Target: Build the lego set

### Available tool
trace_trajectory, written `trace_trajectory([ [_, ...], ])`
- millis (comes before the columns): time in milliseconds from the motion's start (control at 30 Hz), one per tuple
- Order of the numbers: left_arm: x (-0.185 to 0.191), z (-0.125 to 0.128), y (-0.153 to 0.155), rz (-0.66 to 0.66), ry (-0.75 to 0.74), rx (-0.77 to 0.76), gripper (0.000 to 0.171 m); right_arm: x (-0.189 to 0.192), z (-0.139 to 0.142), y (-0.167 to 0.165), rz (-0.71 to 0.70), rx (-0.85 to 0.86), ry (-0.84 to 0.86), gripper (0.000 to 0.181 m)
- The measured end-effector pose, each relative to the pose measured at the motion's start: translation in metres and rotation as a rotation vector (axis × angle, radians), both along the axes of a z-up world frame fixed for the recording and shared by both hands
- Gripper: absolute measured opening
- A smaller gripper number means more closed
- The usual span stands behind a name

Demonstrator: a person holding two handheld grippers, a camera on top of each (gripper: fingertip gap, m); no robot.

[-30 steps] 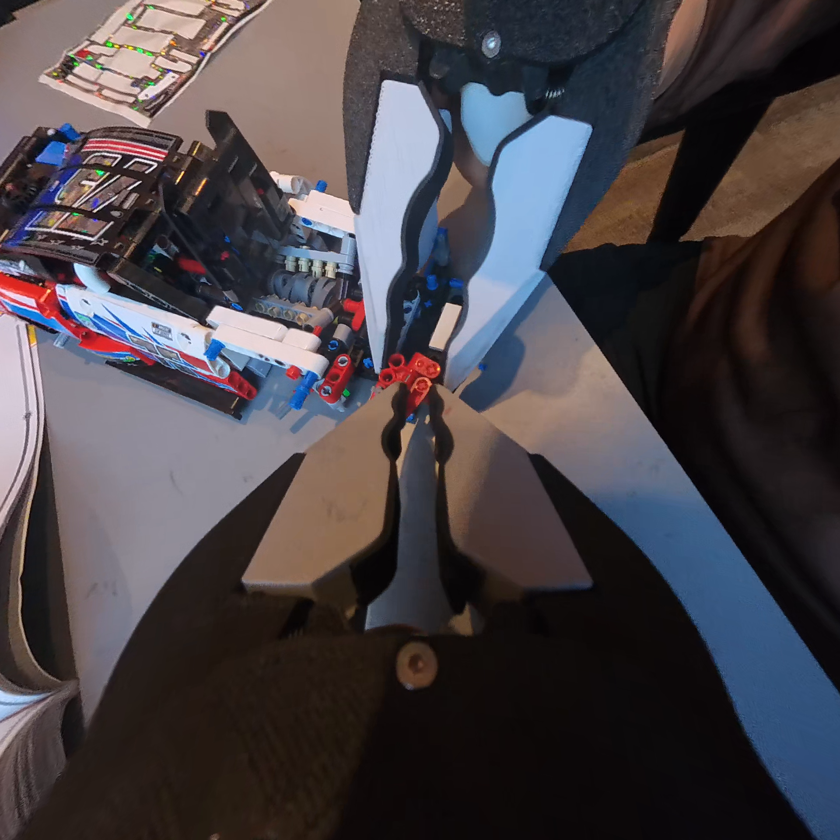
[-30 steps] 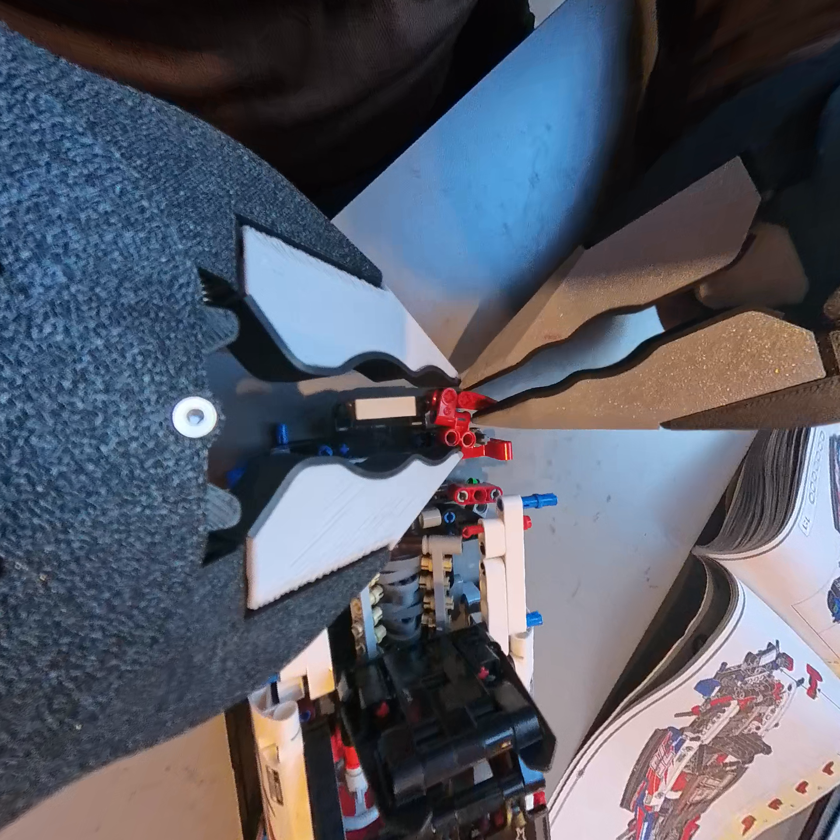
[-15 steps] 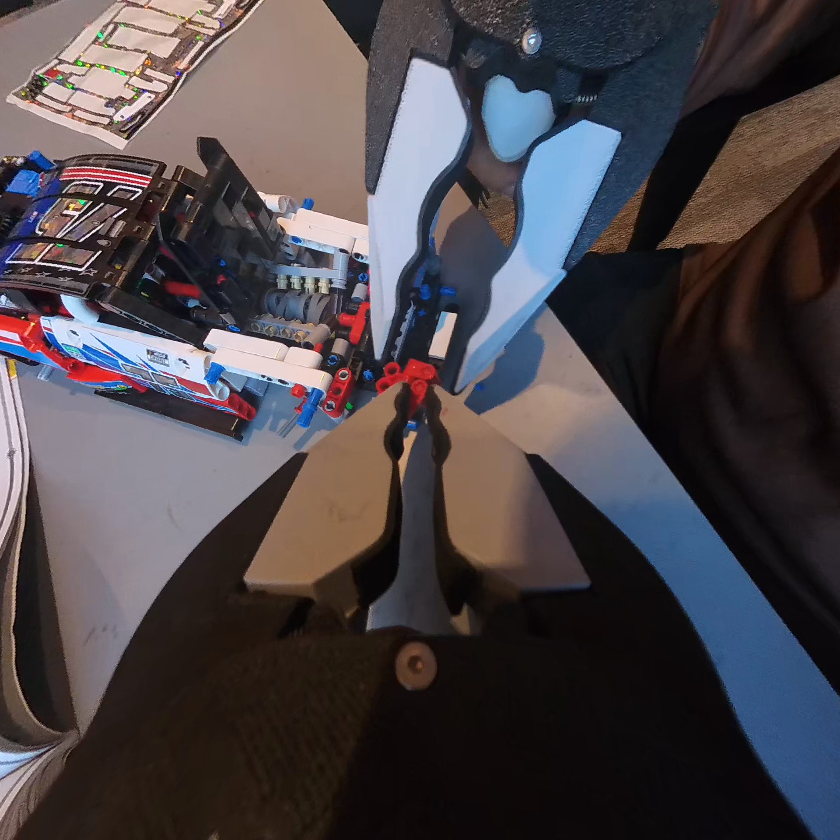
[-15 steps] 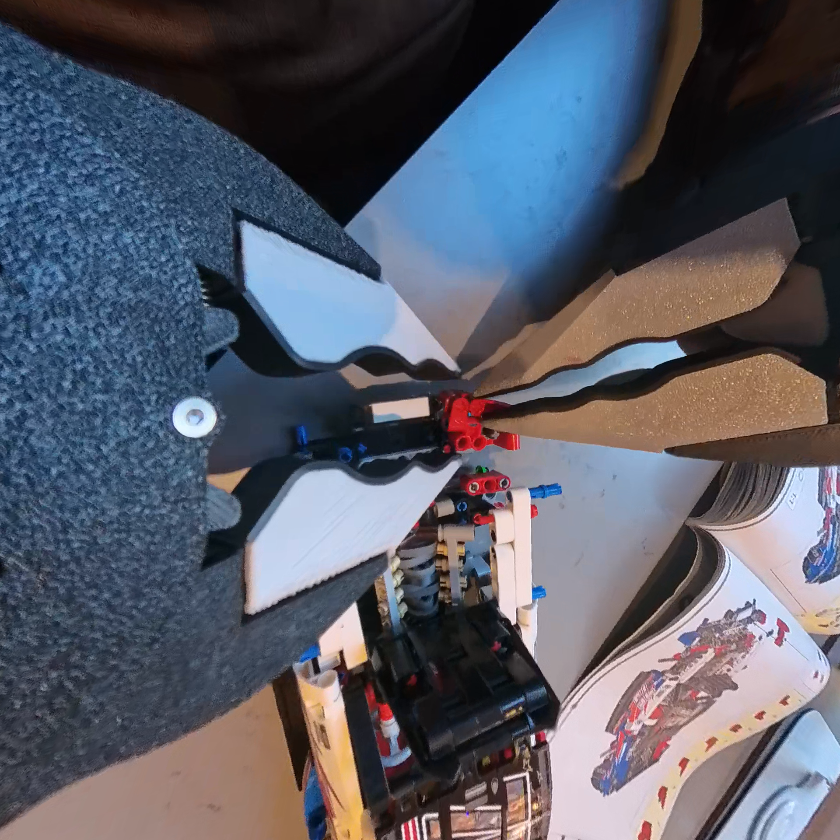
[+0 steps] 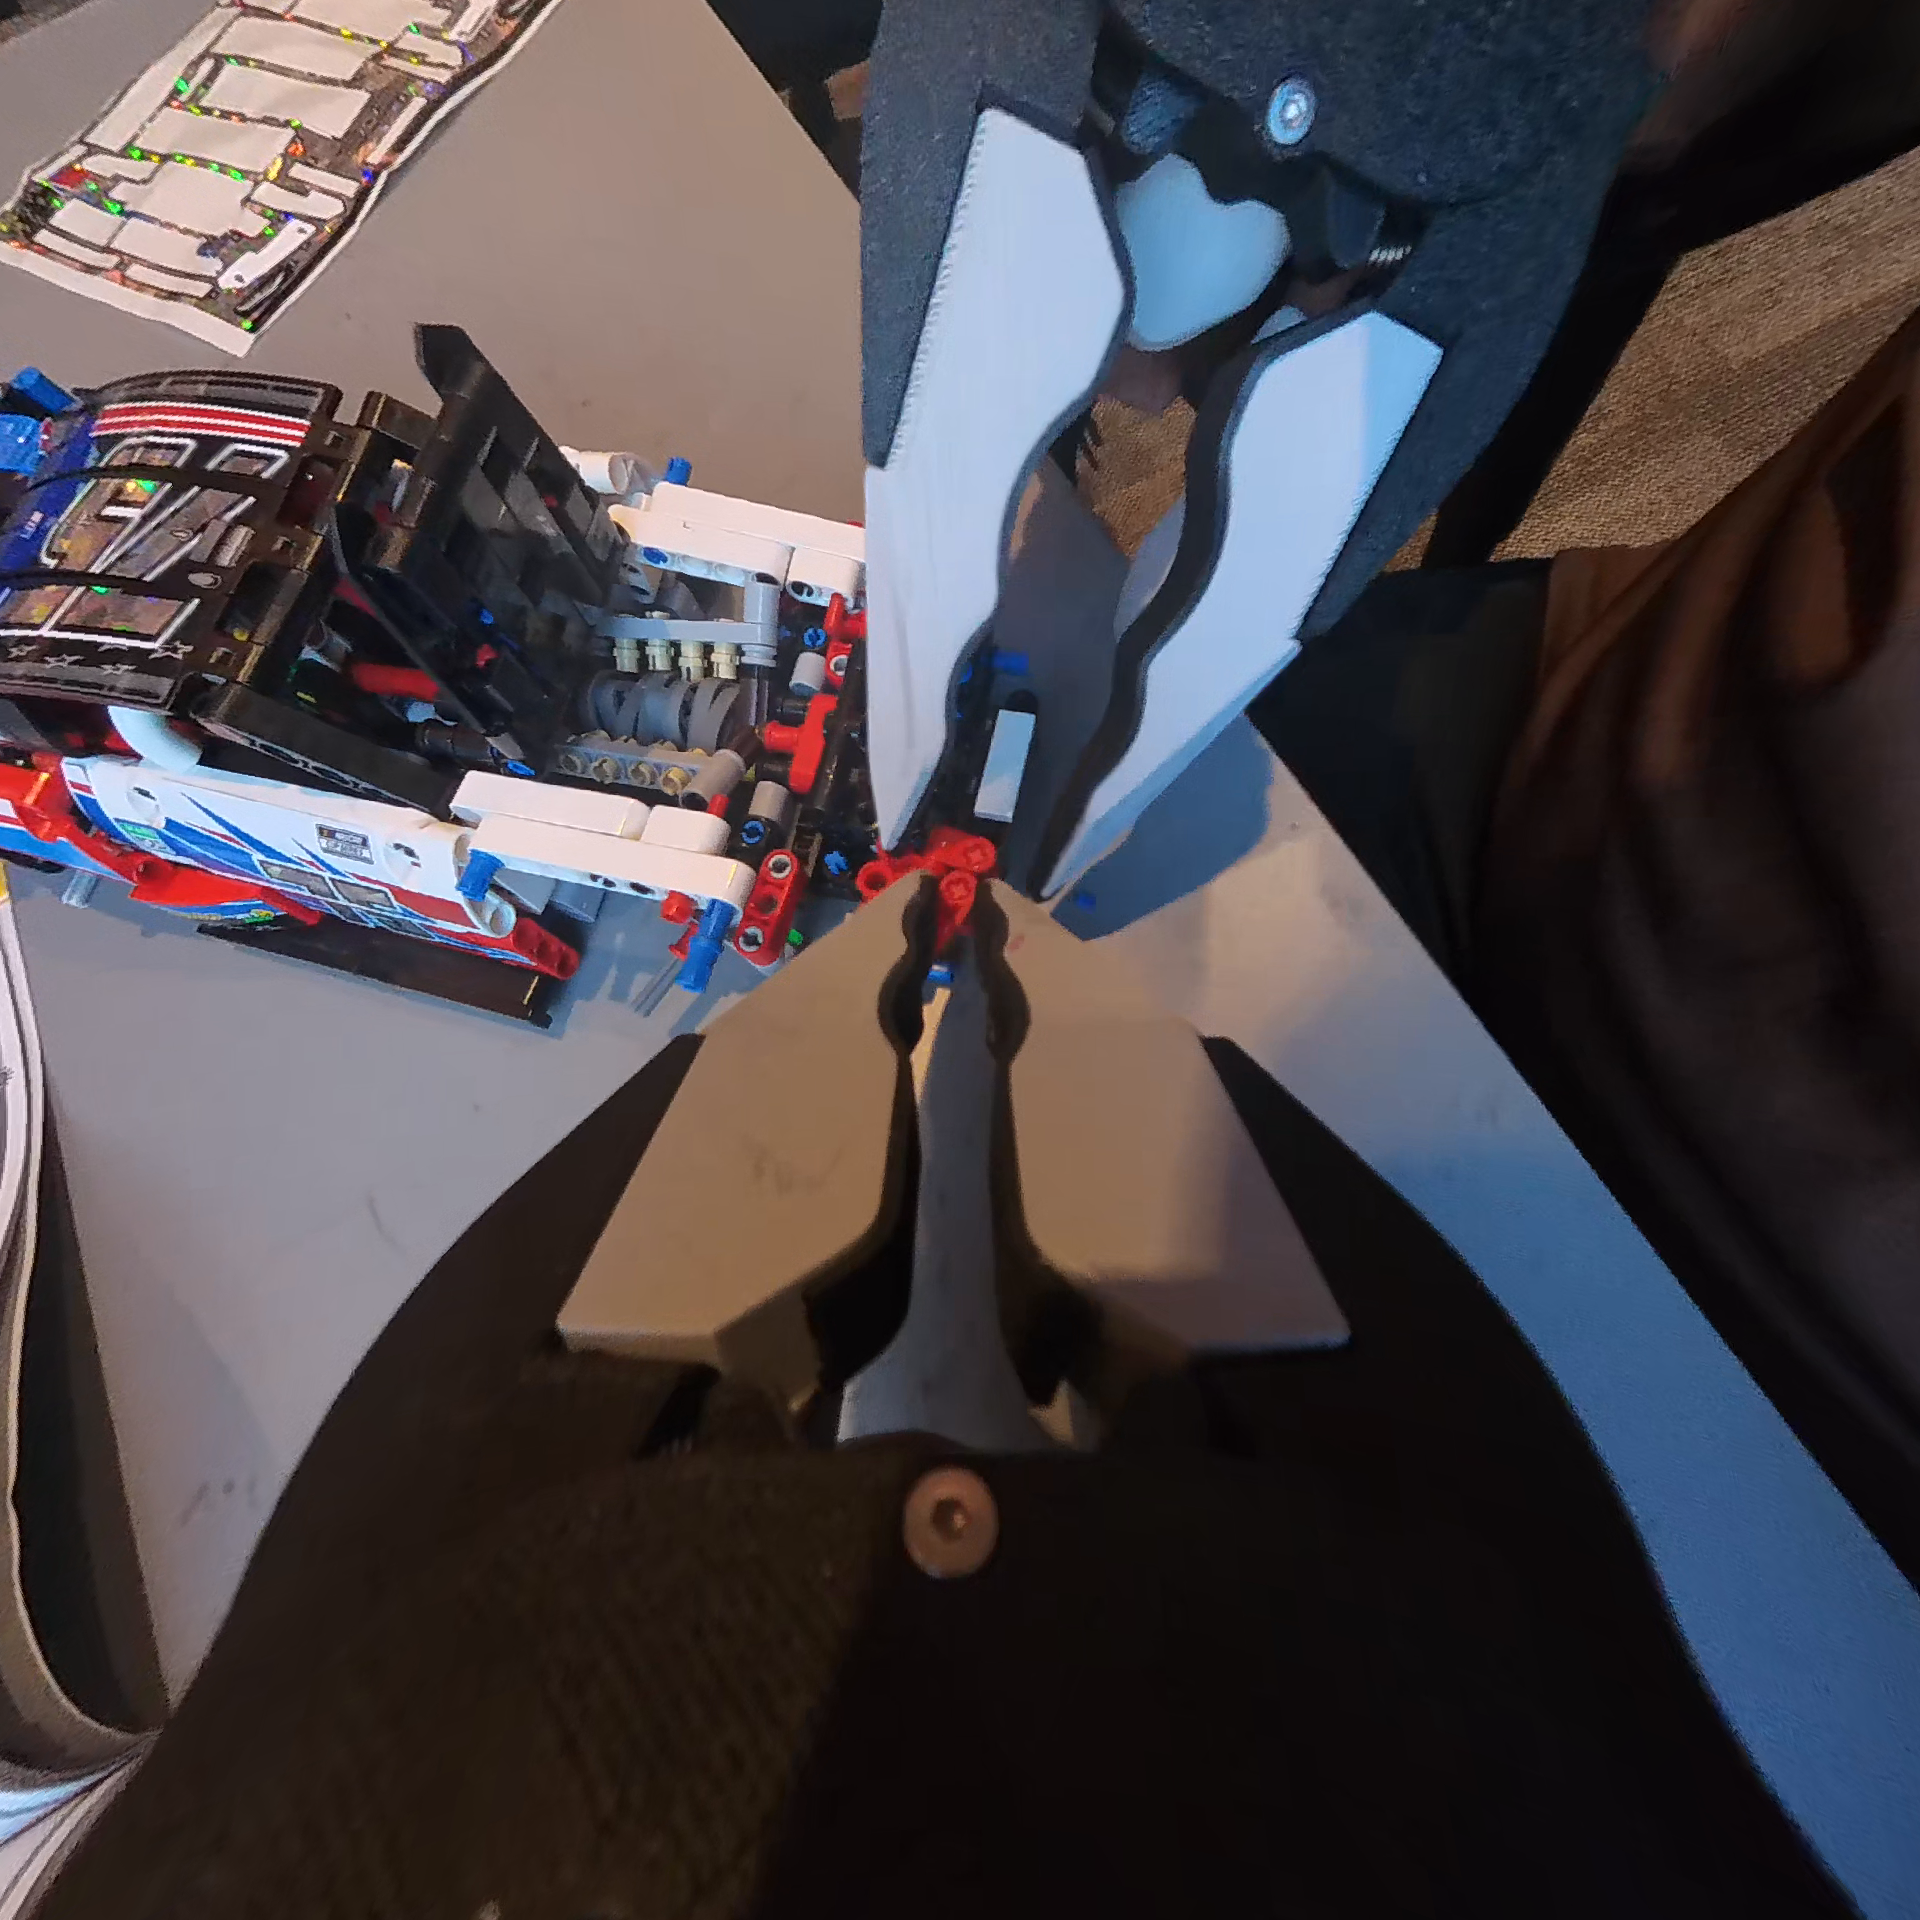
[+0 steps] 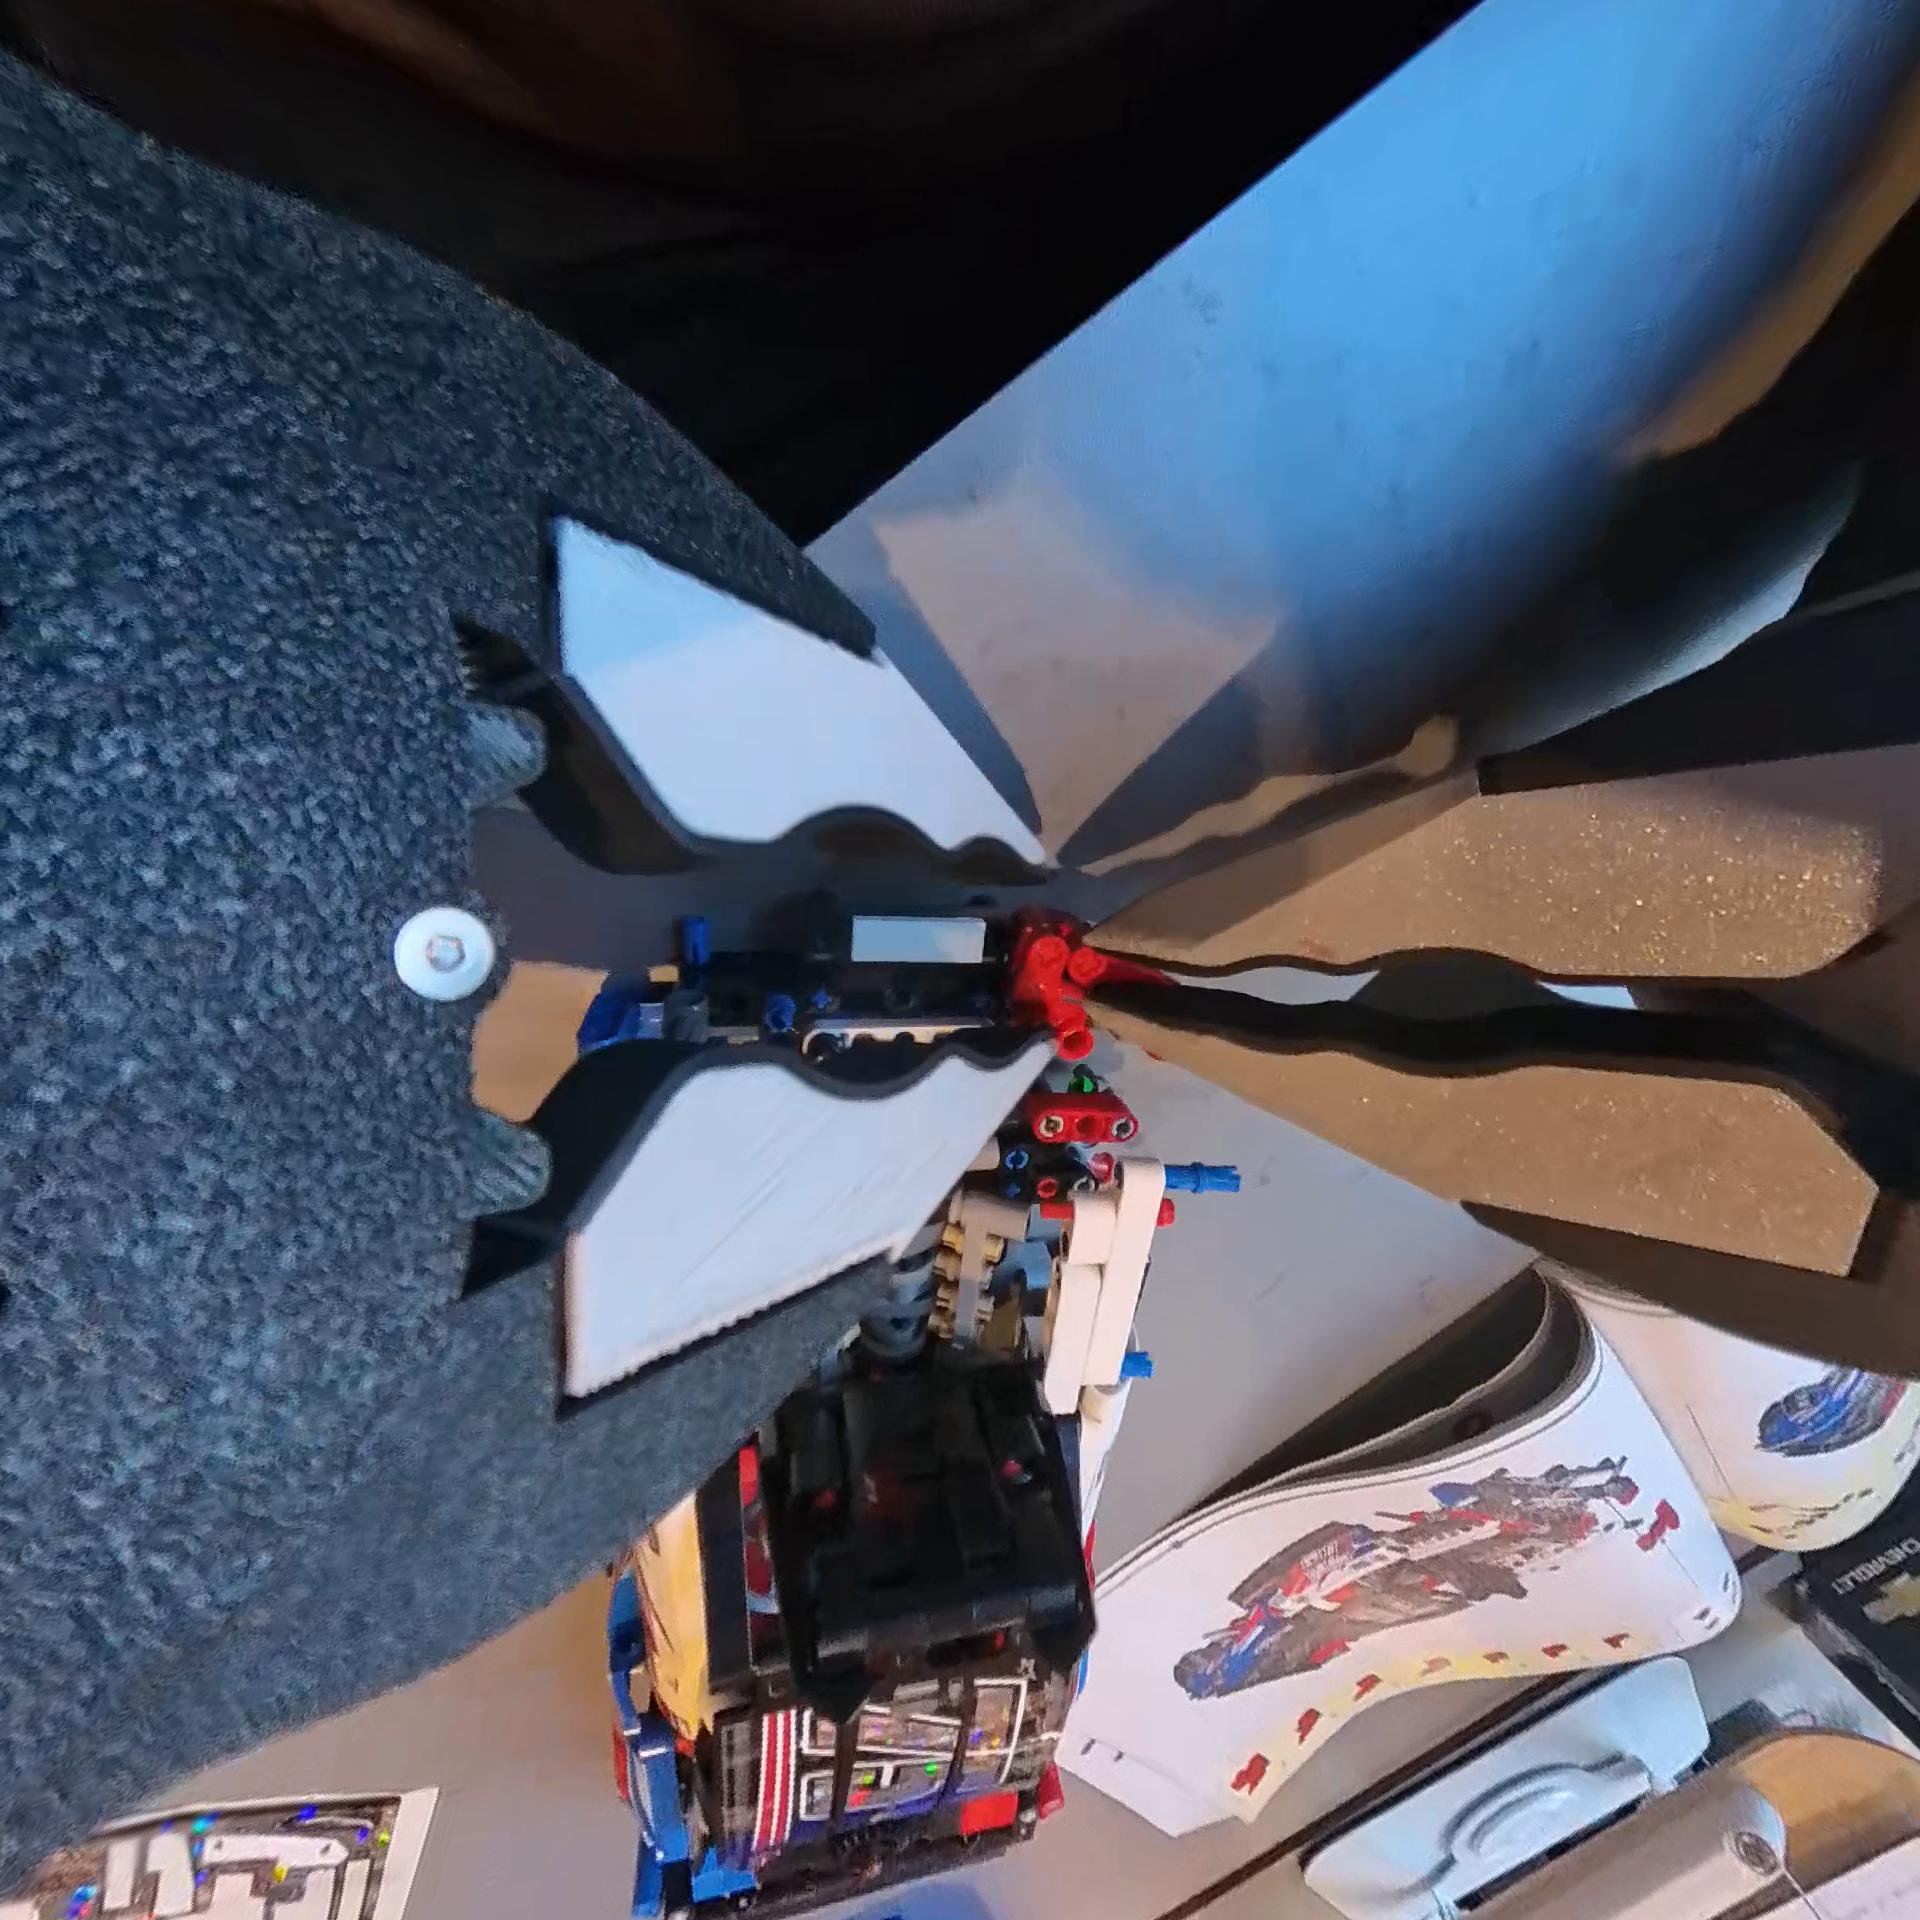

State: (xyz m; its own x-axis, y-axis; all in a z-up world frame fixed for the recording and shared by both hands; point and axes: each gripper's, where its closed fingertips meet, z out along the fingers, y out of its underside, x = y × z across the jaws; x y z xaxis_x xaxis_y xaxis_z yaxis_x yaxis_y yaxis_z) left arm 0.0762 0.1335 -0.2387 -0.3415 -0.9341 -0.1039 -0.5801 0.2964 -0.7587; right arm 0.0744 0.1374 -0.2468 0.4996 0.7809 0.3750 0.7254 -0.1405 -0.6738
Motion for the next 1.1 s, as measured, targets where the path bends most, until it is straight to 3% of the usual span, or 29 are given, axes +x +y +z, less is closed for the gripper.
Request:
trace_trajectory([
  [167,0.003,0.004,-0.001,0.000,-0.020,-0.046,0.003,0.000,-0.002,-0.004,0.001,-0.075,0.053,0.035],
  [400,-0.002,-0.007,0.001,0.019,0.020,-0.067,0.002,-0.003,-0.010,-0.007,0.035,-0.057,-0.076,0.042],
  [500,0.000,-0.007,-0.001,0.016,0.016,-0.070,0.002,0.000,-0.009,-0.004,0.032,-0.014,-0.118,0.034],
  [733,0.002,-0.006,-0.004,0.015,0.013,-0.101,0.002,0.002,-0.004,-0.003,-0.006,-0.023,0.037,0.027],
  [833,0.002,-0.002,-0.006,0.007,-0.009,-0.110,0.000,0.010,0.017,-0.001,-0.060,-0.115,0.274,0.040],
  [933,0.002,-0.001,-0.005,0.017,-0.008,-0.133,0.007,0.023,0.030,-0.001,-0.121,-0.154,0.431,0.040],
  [1100,-0.013,0.006,-0.002,0.090,-0.024,-0.143,0.014,0.064,0.041,-0.001,-0.229,-0.042,0.416,0.038],
])
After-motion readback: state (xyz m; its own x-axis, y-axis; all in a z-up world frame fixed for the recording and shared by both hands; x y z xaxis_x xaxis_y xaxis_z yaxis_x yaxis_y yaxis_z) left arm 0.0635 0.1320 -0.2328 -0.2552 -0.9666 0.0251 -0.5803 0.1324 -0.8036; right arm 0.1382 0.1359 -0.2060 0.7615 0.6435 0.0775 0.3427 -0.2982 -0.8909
